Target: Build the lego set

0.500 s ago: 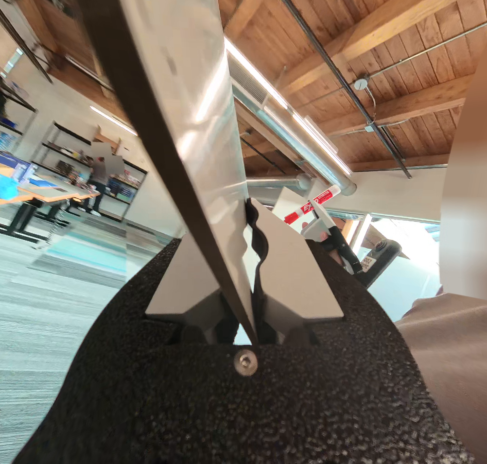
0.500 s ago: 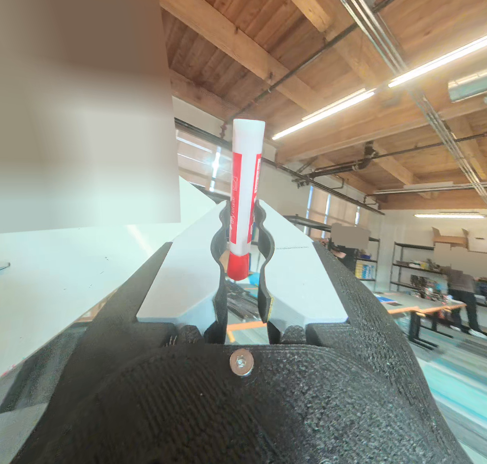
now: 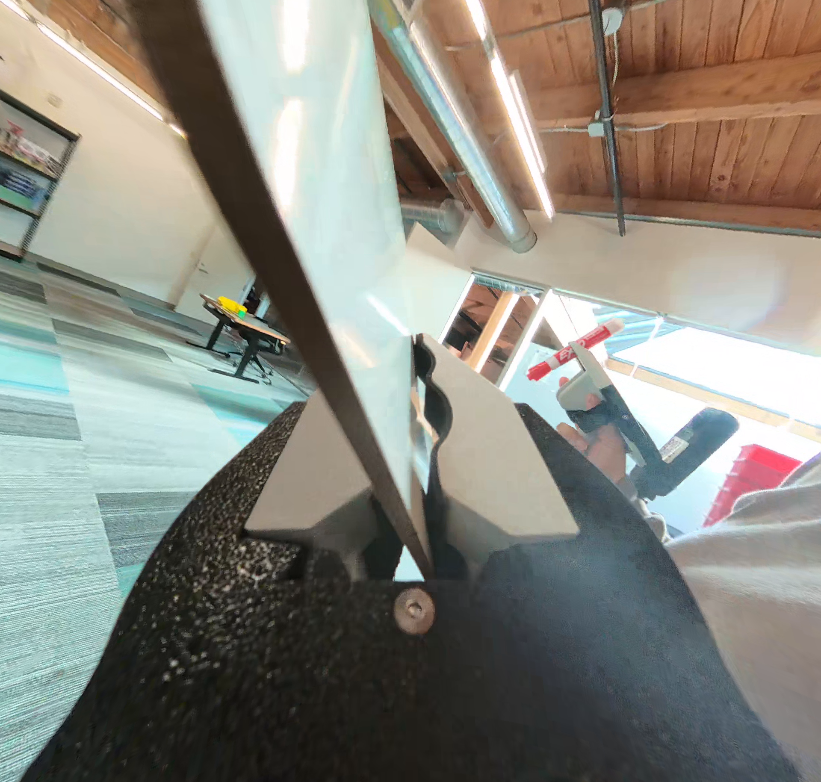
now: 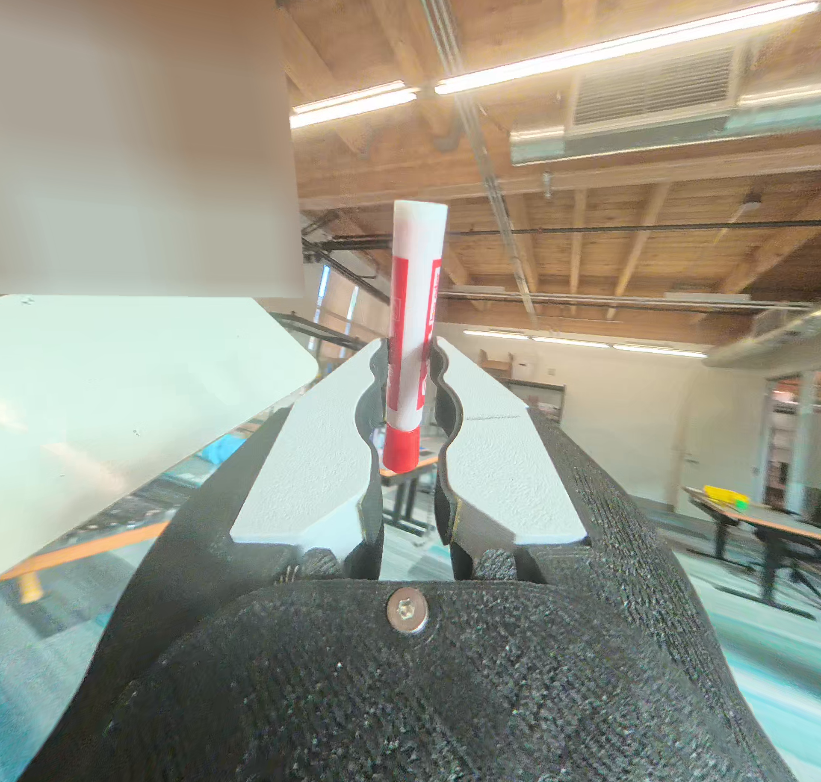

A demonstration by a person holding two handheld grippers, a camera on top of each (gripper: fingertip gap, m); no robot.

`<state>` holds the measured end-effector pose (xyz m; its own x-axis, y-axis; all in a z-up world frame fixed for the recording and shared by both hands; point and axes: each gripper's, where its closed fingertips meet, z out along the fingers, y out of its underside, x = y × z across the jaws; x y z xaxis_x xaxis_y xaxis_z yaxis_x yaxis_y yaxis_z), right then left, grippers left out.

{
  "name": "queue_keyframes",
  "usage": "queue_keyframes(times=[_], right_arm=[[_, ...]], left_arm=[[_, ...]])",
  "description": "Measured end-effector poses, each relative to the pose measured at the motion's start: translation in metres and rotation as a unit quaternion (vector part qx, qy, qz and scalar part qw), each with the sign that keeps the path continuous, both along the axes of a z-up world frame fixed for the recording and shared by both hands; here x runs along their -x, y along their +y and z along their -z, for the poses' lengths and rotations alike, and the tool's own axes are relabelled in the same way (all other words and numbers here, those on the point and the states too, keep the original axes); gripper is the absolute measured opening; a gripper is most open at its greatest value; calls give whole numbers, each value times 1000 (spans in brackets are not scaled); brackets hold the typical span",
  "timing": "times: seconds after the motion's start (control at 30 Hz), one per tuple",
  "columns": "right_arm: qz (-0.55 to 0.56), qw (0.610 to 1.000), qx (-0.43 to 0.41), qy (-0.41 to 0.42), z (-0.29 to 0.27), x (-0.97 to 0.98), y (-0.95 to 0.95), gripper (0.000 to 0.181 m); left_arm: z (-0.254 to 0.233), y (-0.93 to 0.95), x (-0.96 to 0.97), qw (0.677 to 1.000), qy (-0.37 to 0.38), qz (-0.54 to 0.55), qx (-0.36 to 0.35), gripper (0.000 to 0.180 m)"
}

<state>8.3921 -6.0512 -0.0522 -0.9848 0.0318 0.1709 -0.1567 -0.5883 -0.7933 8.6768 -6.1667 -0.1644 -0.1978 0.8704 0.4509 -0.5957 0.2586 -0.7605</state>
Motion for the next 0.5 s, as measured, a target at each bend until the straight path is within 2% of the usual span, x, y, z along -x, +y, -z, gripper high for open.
queue_keyframes(times=[0.1,0.23,0.4,0.5], right_arm=[[75,997,-12,9,19,63,-42,16],[139,990,-9,24,33,143,-112,16],[100,995,6,20,17,222,-246,16],[76,995,11,56,0,250,-332,16]], left_arm=[[9,-80,62,999,-8,38,-3,0],[20,-184,148,997,20,75,-8,0],[19,-318,253,991,58,108,-50,0],[15,-392,298,989,68,120,-51,0]])
